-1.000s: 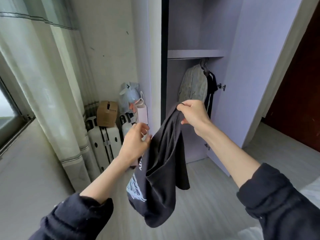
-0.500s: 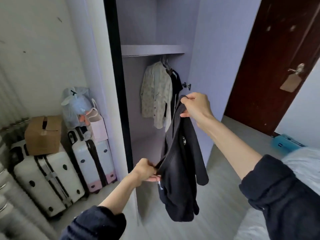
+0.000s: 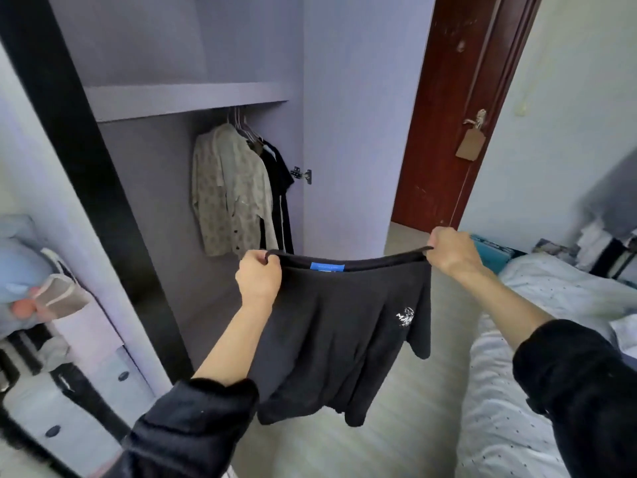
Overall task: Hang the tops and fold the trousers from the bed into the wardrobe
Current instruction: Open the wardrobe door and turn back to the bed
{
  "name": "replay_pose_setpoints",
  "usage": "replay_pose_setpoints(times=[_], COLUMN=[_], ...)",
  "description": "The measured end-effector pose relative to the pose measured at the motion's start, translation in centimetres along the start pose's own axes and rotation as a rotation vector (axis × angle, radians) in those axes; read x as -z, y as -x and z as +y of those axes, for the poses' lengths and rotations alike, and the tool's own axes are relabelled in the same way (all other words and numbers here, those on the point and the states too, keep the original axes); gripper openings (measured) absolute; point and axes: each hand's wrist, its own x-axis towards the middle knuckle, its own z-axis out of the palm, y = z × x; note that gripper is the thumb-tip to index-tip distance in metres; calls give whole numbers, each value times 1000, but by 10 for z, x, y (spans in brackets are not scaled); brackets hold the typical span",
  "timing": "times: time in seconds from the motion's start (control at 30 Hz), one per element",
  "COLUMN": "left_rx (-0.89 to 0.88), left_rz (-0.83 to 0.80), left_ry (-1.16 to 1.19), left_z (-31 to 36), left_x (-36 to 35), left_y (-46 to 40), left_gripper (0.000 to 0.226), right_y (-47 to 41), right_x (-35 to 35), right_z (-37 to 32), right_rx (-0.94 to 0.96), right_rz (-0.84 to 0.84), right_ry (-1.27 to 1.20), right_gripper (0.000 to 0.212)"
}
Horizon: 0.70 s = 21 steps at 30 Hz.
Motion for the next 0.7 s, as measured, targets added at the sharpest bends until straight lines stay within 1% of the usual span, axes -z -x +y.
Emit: replay_pose_setpoints(times=[0.07, 0.13, 0.23, 0.27, 0.33, 0.4, 0.5, 0.6, 0.7], left_rx=[-47, -84, -114, -112, -92, -43, 28, 9, 18], left_rz=[30, 44, 48, 52, 28, -74, -143, -149, -189], left_ry=[8, 2, -13, -33, -84, -81, -119, -194, -241], left_z=[10, 19, 27, 26, 25, 24, 26, 25, 20], left_x=[-9, -22, -37, -40, -50, -56, -65, -65, -54], left_y=[-16, -35, -64, -75, -98, -119, -143, -159, -172], left_gripper=[19, 21, 23, 24, 24, 23, 23, 18, 16], right_y=[-12, -31, -62, -72, -98, -121, -162, -192, -214], right_x=[-3, -8, -16, -19, -28, -41, -66, -86, -100], right_z=[4, 6, 3, 0, -5, -9, -14, -27, -48], right_rx=[45, 98, 255, 297, 333, 338, 394, 468, 530], right_rz=[-65, -98, -220, -283, -428, -540, -647, -625, -535], right_ry=[18, -72, -143, -144, -159, -140, -17, 76, 98], right_gripper=[19, 18, 34, 33, 20, 6, 27, 44, 49])
